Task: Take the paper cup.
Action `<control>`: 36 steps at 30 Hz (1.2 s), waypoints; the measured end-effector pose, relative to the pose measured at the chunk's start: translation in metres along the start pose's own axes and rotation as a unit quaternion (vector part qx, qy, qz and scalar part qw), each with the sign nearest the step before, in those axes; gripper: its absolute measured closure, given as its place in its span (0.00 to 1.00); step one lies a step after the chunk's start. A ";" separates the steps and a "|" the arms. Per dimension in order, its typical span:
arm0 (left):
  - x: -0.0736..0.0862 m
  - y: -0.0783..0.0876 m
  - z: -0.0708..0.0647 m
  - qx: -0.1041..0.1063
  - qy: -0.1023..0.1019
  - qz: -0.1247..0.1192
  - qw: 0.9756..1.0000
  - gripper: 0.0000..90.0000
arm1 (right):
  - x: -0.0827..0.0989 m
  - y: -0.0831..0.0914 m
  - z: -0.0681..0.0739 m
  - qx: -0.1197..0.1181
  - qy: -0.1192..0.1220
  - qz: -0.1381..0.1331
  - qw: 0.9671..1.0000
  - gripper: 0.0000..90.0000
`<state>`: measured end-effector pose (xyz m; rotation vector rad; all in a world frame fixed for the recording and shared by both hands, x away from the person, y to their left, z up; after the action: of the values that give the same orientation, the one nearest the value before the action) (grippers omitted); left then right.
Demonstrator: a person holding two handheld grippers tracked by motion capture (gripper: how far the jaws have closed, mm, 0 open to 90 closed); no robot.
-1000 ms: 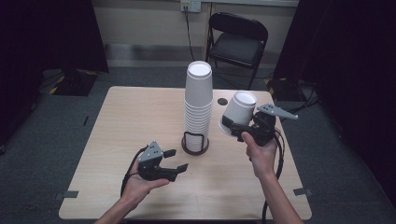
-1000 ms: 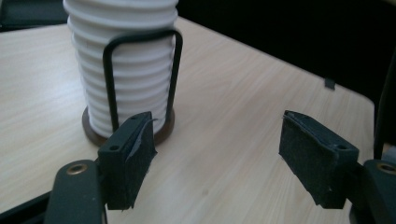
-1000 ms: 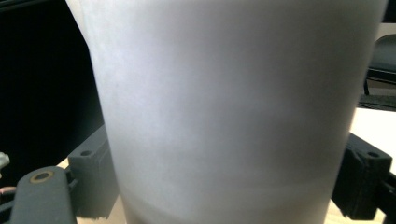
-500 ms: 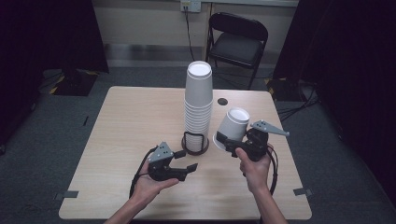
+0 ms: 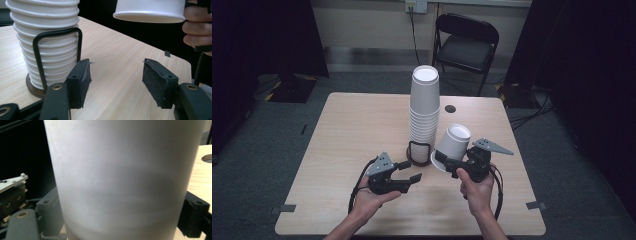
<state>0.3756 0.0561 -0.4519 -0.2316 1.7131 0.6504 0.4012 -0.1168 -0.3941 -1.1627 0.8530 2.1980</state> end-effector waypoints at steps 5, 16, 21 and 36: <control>-0.004 -0.003 -0.005 0.015 -0.009 -0.006 1.000 0.42 | 0.006 0.002 0.004 -0.010 -0.015 -0.002 1.000 0.15; -0.007 -0.007 -0.010 0.018 -0.020 -0.013 1.000 0.43 | 0.011 0.005 0.009 -0.032 -0.048 -0.004 0.998 0.15; -0.004 -0.008 -0.015 0.019 -0.031 -0.015 0.999 0.45 | 0.021 0.002 0.013 -0.049 -0.076 0.005 0.996 0.15; -0.003 -0.009 -0.014 0.005 -0.028 -0.040 0.999 0.49 | 0.040 -0.007 0.019 -0.089 -0.160 0.023 0.983 0.15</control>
<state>0.3691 0.0405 -0.4507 -0.2715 1.6451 0.5852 0.3754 -0.0930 -0.4215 -0.8385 0.5626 2.4523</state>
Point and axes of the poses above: each handheld gripper's, and its own axes: y roughly backward along the jaws, x roughly out of its underside, z roughly to its left, the point moved 7 cm from there along -y, roughly forward along the jaws, and after that the axes turned 4 degrees about -y, right-handed, at the moved point
